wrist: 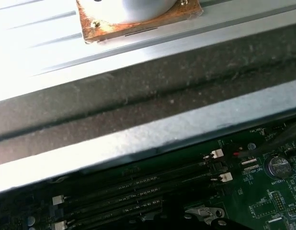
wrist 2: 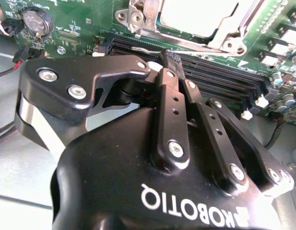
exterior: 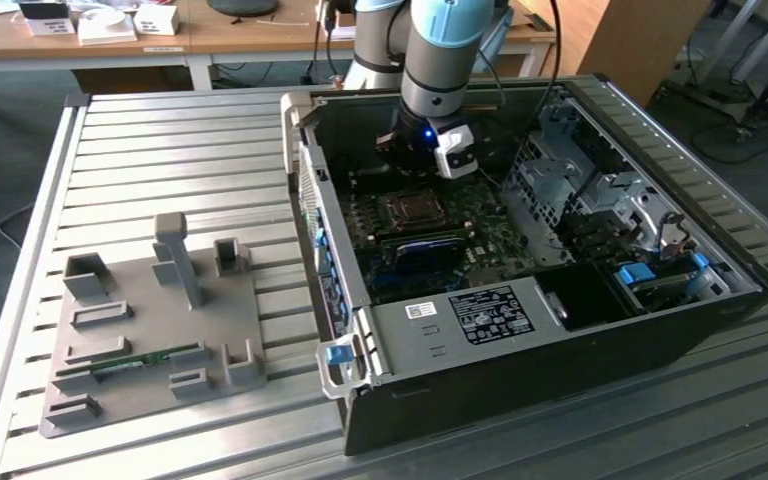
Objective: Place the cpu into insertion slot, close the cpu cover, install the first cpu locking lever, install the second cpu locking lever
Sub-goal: 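Install the first cpu locking lever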
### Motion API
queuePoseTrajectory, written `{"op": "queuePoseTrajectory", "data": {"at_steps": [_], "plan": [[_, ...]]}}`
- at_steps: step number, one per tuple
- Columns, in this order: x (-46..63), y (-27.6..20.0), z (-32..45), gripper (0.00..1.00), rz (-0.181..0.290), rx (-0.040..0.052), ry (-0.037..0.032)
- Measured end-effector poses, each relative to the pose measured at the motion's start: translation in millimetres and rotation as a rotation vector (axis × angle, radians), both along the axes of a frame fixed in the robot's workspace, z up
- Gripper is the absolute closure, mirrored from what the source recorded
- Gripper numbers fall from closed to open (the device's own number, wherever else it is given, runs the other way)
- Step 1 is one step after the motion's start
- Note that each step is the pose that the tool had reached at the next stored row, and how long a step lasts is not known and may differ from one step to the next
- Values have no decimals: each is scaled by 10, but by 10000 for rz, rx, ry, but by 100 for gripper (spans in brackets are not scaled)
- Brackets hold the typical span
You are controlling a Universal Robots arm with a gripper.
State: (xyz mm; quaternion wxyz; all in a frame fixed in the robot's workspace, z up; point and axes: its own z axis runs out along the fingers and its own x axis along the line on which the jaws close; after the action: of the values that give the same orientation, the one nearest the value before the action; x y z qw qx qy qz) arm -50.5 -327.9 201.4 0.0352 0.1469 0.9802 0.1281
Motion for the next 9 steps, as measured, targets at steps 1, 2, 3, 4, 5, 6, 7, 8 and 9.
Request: {"op": "queuePoseTrajectory", "data": {"at_steps": [1,2,3,4,5,6,7,8,9], "plan": [[0,0,0,89,-14,0,0],[0,1,0,89,-26,1,0],[0,1,-1,89,-37,0,-1],[1,1,-1,89,-55,-1,0],[2,1,-2,89,-76,-3,0],[3,1,-3,89,-100,-4,0],[4,1,-4,89,-122,-5,0],[4,1,-6,89,-142,-7,0],[5,1,-9,89,-160,-8,-1]]}}
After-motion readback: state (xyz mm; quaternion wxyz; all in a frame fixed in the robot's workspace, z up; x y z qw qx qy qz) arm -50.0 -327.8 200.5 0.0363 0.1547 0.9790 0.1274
